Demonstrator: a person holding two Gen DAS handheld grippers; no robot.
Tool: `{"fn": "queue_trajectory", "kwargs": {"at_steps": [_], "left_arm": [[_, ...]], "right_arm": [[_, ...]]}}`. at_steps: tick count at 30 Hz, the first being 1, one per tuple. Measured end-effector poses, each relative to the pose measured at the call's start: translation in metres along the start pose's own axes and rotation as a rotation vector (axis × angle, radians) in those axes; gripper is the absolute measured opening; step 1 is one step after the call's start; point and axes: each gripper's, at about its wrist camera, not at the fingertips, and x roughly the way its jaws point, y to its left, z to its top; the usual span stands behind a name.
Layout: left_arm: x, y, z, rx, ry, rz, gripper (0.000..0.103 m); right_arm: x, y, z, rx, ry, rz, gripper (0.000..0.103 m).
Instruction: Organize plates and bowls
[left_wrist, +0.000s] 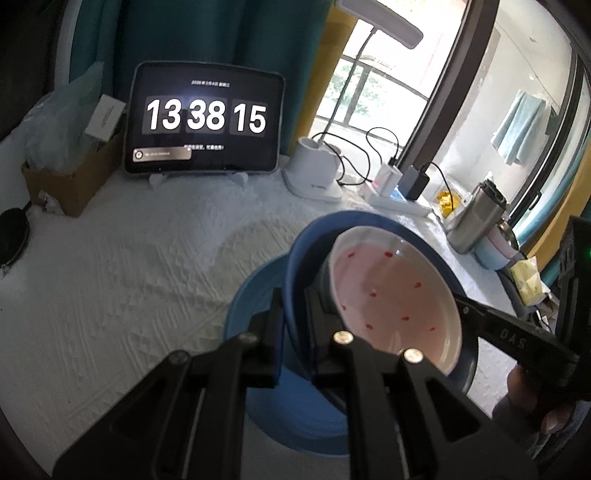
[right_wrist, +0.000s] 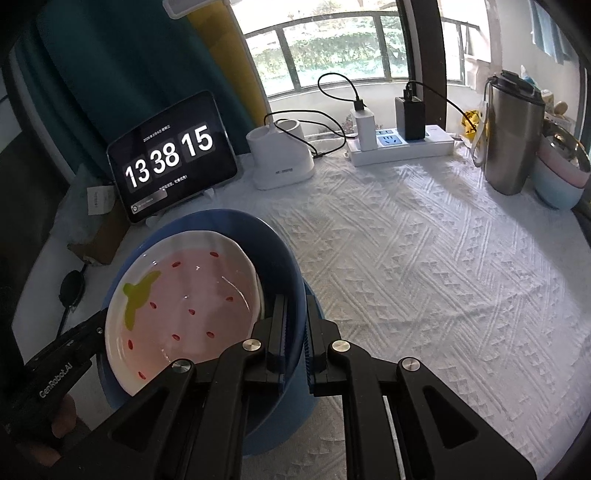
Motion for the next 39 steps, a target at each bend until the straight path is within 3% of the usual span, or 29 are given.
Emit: {"fn": "queue_trajectory", "kwargs": {"at_steps": [8, 15, 26, 34, 38, 39], "left_arm": [[-0.002, 0.001, 0.000, -0.003, 0.001, 0.006, 0.013], [-0.007, -0.001, -0.003, -0.020, -0.009, 0.029, 0.013], [-0.020, -0.006, -0.010, 0.015, -0.036, 0.079, 0.020], [-0.038, -0.002, -0.014, -0.003, -0.079, 0.113, 0.047], [-0.048, -0.009, -0.019, 0.014, -0.098, 0.116, 0.075], [-0.050, -0.012, -0.020, 0.021, -0.101, 0.112, 0.078]], "right_arm": [[-0.001, -0.001, -0.002, -0.011, -0.017, -0.025, 0.013], [-0.006, -0.004, -0.006, 0.008, -0.012, -0.029, 0.025], [-0.026, -0.006, -0.012, -0.001, -0.036, -0.036, 0.032], [-0.043, -0.005, -0.020, -0.014, -0.057, -0.033, 0.033], [-0.053, -0.004, -0.026, -0.021, -0.072, -0.043, 0.033], [-0.055, -0.004, -0.027, -0.021, -0.075, -0.044, 0.033]]}}
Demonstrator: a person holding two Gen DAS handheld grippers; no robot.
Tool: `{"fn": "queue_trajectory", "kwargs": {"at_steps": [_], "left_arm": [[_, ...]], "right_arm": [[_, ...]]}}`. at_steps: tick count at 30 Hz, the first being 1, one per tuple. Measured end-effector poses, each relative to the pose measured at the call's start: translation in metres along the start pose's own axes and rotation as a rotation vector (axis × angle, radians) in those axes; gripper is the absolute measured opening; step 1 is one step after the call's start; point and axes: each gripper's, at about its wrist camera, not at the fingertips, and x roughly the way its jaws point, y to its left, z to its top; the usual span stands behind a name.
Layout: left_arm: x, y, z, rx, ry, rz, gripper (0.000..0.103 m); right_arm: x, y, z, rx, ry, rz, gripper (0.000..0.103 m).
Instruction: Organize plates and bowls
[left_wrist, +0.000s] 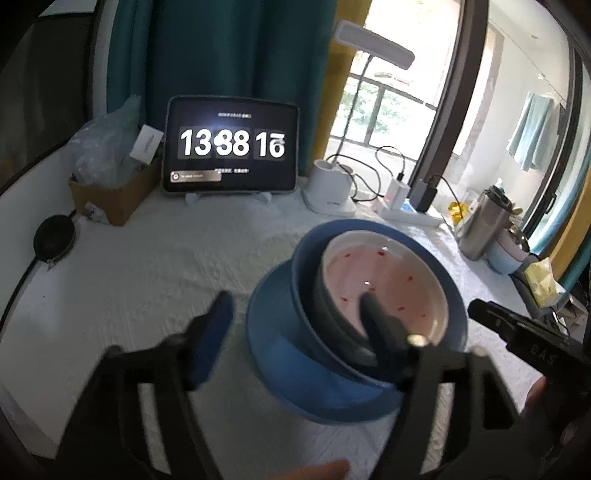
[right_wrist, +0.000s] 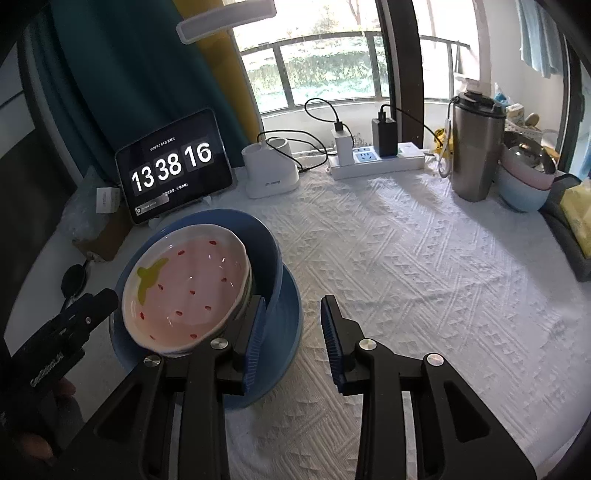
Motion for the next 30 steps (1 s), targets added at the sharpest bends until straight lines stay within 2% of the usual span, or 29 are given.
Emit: {"fn": "queue_trajectory", "kwargs": {"at_steps": [13, 23, 30], "left_arm": [[-0.036, -0.029, -0.018, 0.062, -0.052, -0.036, 0.087], [-0.068, -0.047, -0.033, 0.108, -0.112, -0.066, 0.088], [-0.094, -0.056, -0.046, 0.143, -0.174, -0.079, 0.088]], "right_arm": [[-0.035, -0.005, -0.019, -0.027, -0.049, -0.029, 0.033], [-0.065, -0.011, -0.035, -0.056, -0.103, -0.071, 0.035], [-0.085, -0.015, -0.050, -0.072, -0.146, -0.096, 0.041]]}}
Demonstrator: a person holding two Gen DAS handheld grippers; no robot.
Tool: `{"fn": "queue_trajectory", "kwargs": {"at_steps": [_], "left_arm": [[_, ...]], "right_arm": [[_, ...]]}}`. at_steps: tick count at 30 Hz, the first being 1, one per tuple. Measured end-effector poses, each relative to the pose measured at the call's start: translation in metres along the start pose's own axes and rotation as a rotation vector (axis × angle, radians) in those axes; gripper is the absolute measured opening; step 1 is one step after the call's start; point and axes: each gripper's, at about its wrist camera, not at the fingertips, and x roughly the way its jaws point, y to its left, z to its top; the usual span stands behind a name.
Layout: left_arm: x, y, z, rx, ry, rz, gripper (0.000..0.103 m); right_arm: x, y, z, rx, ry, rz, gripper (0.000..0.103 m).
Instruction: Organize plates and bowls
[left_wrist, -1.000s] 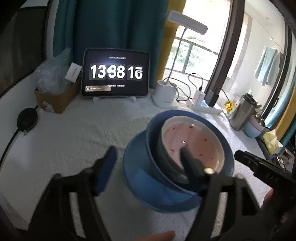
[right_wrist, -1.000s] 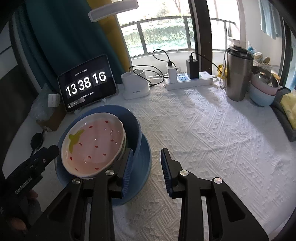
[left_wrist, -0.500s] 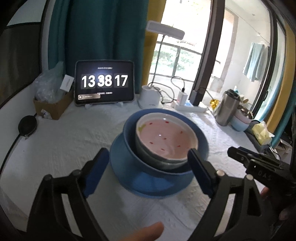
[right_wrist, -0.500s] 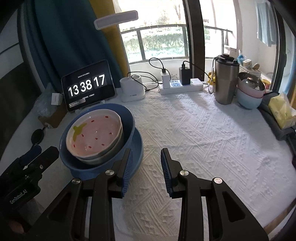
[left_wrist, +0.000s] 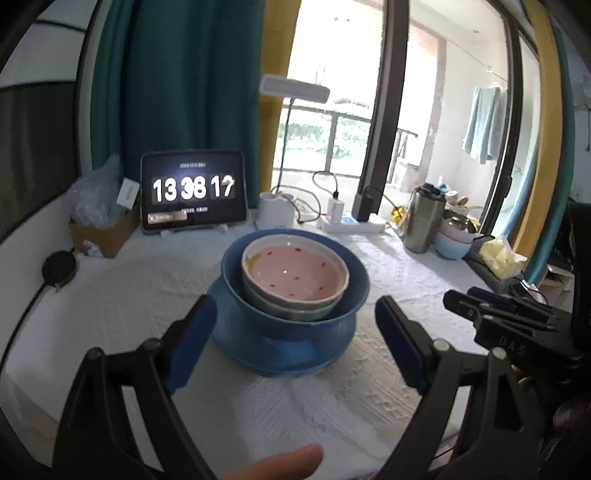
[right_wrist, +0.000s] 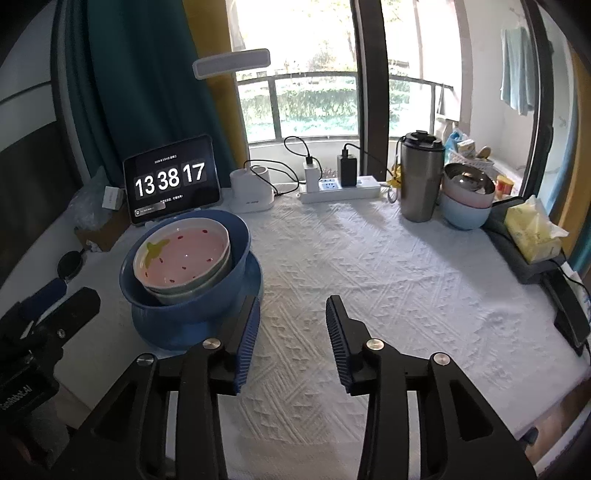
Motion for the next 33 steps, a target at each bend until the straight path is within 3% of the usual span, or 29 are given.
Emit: {"fn": "queue_trajectory", "kwargs": {"at_steps": [9, 33], "left_arm": [[-0.025, -0.009, -0.010, 0.035, -0.044, 0.033, 0.094], [-0.083, -0.023, -0.010, 0.092, -0.186, -0.035, 0.096]], "right_arm": [[-0.027, -0.007, -0.014, -0.011, -0.045, -0.031, 0.042], [-0.109, -0.010, -0.027, -0.029, -0.195, -0.091, 0.043]]}}
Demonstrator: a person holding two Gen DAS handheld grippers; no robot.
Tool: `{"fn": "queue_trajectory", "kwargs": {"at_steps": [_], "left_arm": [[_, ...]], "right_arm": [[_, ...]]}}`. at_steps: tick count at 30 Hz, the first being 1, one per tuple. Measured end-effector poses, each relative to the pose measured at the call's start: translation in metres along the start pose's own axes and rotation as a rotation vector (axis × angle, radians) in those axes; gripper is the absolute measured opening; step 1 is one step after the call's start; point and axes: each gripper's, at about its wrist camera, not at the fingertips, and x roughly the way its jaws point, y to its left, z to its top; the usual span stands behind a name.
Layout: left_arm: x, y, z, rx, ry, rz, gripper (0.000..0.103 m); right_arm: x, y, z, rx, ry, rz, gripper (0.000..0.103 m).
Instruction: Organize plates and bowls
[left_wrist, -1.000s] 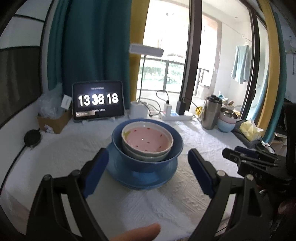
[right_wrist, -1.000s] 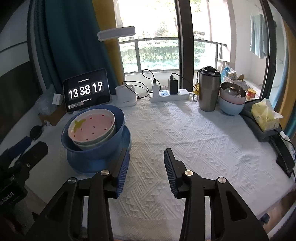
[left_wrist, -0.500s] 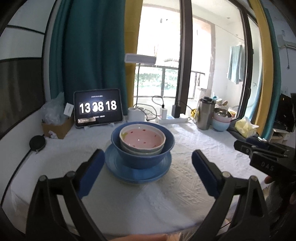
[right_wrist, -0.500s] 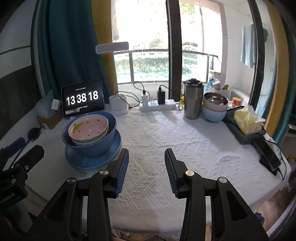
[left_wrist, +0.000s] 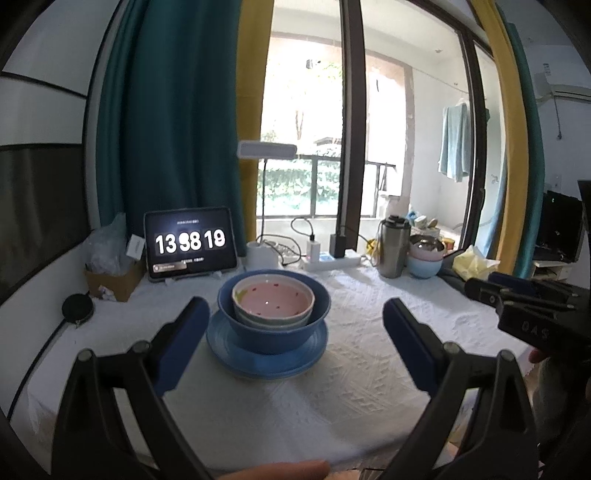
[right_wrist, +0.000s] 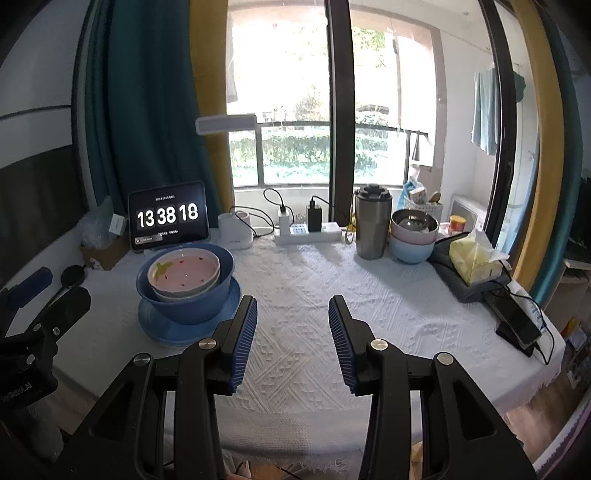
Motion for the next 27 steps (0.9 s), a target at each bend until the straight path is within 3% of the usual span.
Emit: {"fn": "queue_trajectory", "kwargs": {"at_steps": [27], "left_arm": [[-0.0086, 0.0001, 0.0038, -0.001, -0.026, -0.003, 0.096]], "right_arm": [[-0.0101, 0.0011, 0.0051, 0.002, -0.026, 0.004, 0.043]]}}
